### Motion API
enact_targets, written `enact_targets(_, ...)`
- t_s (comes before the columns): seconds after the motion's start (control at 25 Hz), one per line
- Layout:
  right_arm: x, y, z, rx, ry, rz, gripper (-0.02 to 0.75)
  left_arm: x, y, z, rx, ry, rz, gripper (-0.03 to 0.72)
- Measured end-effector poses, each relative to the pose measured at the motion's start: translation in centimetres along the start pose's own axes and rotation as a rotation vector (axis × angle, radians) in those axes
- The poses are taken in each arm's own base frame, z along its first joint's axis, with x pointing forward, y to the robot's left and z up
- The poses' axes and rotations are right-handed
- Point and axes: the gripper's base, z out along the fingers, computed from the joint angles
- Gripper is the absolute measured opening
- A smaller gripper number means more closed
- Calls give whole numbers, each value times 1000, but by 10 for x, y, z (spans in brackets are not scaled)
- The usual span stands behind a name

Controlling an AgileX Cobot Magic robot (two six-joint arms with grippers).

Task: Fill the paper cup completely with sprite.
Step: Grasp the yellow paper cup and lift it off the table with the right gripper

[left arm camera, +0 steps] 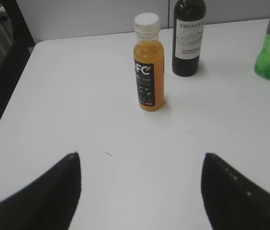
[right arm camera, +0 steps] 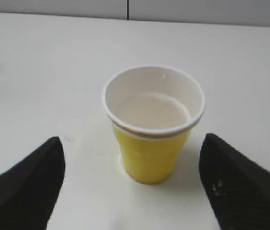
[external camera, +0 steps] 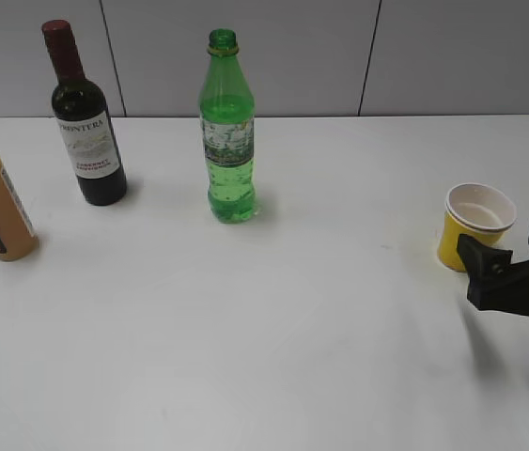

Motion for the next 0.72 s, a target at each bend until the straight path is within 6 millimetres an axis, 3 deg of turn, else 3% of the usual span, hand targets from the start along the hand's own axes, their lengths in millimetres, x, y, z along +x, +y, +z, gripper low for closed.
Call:
enact_targets(0.48,50,-2,11,42,236,12,690,0,0,0,0,0,0,592)
enact_targets(0.72,54,-1,26,53,233,27,690,0,0,0,0,0,0,591)
